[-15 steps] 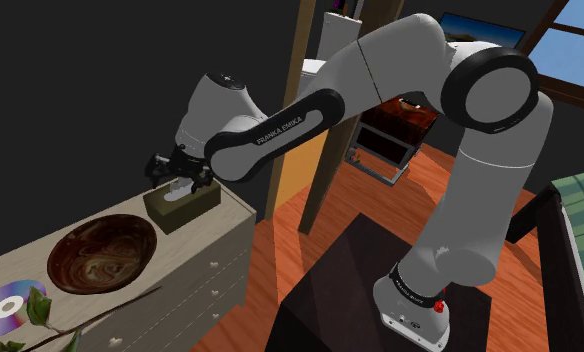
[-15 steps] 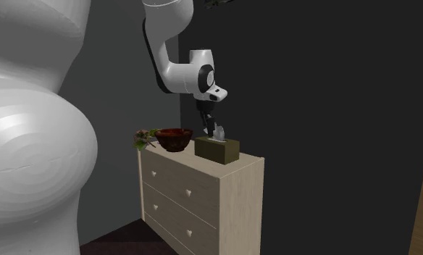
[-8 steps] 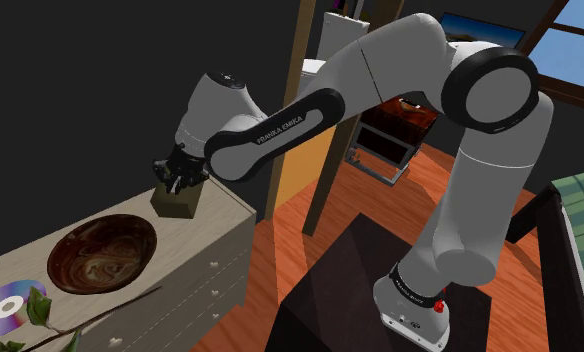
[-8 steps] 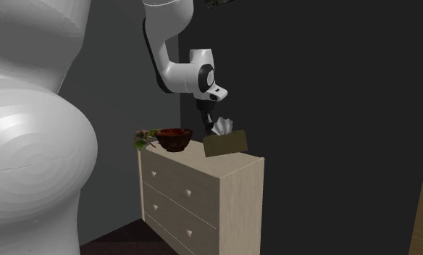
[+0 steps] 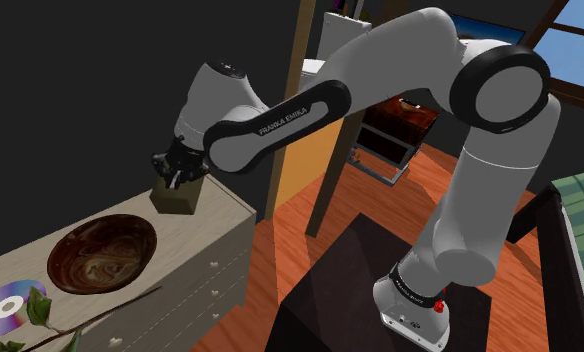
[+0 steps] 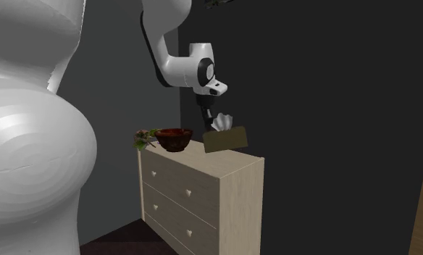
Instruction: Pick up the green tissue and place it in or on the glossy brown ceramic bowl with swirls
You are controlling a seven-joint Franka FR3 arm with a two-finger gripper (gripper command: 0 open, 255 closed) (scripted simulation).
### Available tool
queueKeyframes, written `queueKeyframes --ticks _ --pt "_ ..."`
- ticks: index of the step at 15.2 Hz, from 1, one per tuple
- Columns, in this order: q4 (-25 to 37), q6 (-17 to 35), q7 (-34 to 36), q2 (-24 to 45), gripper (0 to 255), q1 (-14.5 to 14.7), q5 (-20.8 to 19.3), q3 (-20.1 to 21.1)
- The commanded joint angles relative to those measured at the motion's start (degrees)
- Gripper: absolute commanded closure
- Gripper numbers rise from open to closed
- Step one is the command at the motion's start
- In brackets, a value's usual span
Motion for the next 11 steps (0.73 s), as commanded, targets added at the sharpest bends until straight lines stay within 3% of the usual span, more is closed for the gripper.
queueKeyframes --ticks 1,11 --pt "0.6 -1.4 -0.3 -0.8 255 -0.2 0.4 0.2" --pt "4.1 -8.4 -1.2 -4.4 255 -0.7 2.2 0.8"
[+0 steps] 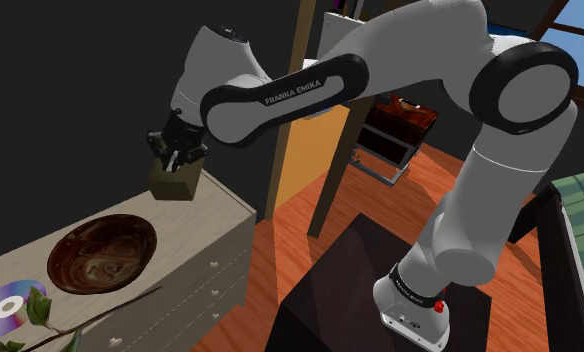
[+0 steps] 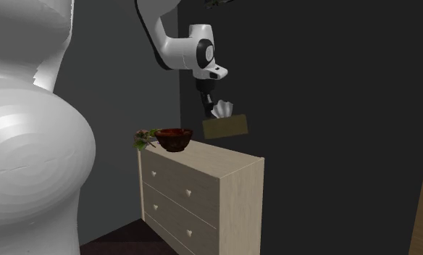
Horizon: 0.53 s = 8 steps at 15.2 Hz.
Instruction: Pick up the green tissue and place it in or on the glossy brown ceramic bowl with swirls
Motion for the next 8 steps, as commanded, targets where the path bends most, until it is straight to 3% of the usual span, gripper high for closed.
queueKeyframes --ticks 1,8 --pt "0.9 -1.5 -0.1 -0.6 255 -0.1 0.3 0.1" --pt "4.2 -6.5 -0.4 -2.4 255 -0.3 1.0 0.2"
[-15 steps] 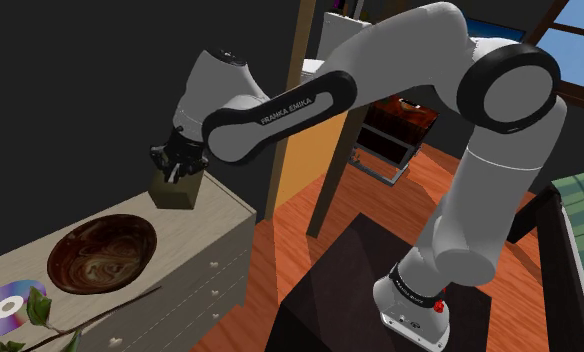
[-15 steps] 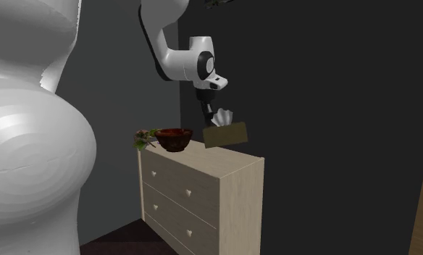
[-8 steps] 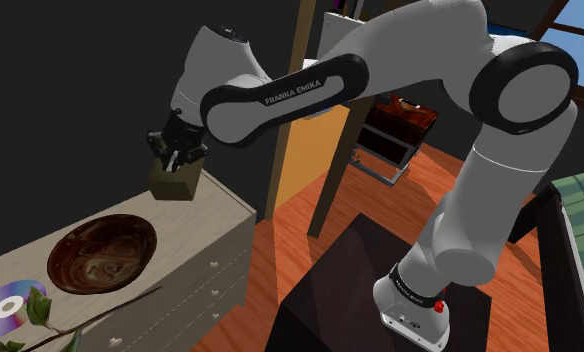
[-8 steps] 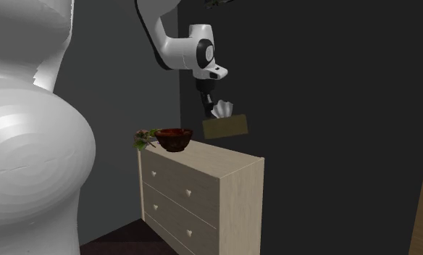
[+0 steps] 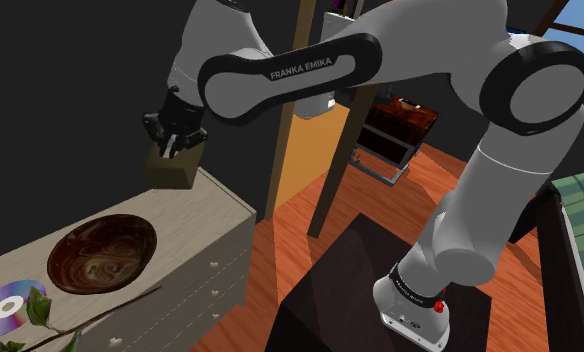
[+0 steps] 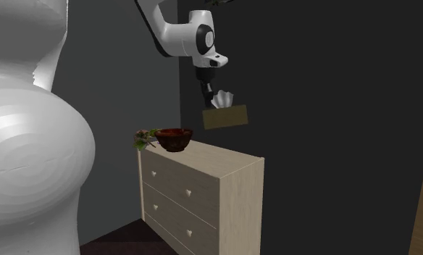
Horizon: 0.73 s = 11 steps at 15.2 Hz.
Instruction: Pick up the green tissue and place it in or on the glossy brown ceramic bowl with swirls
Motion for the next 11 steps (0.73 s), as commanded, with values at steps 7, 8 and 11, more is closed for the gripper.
queueKeyframes --ticks 7,8,11 --pt "4.4 -5.9 -0.1 -1.6 255 -0.1 0.6 0.1" --pt "5.0 -6.6 -0.1 -1.7 255 -0.1 0.6 0.1" --pt "7.1 -7.9 3.2 -1.0 255 1.5 -1.1 1.0"
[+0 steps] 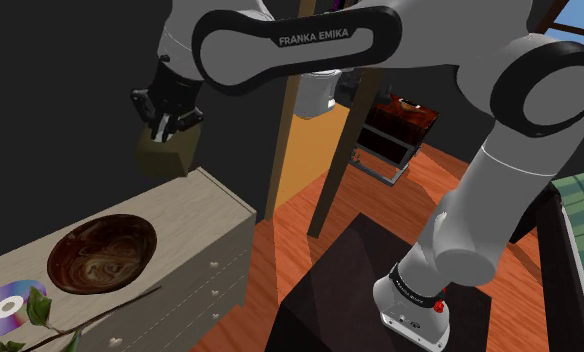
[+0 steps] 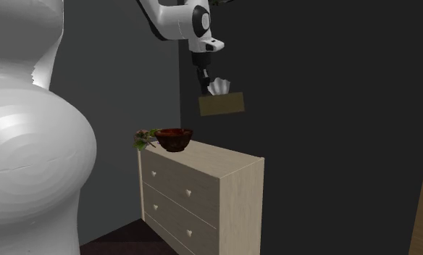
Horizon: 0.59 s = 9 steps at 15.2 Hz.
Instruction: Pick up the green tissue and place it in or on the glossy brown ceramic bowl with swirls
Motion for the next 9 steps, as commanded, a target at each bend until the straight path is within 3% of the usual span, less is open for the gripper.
queueKeyframes --ticks 1,9 --pt "2.1 -1.0 3.1 1.2 255 1.5 -1.8 0.8" --pt "12.7 -6.4 15.8 7.2 255 9.2 -9.6 3.7"
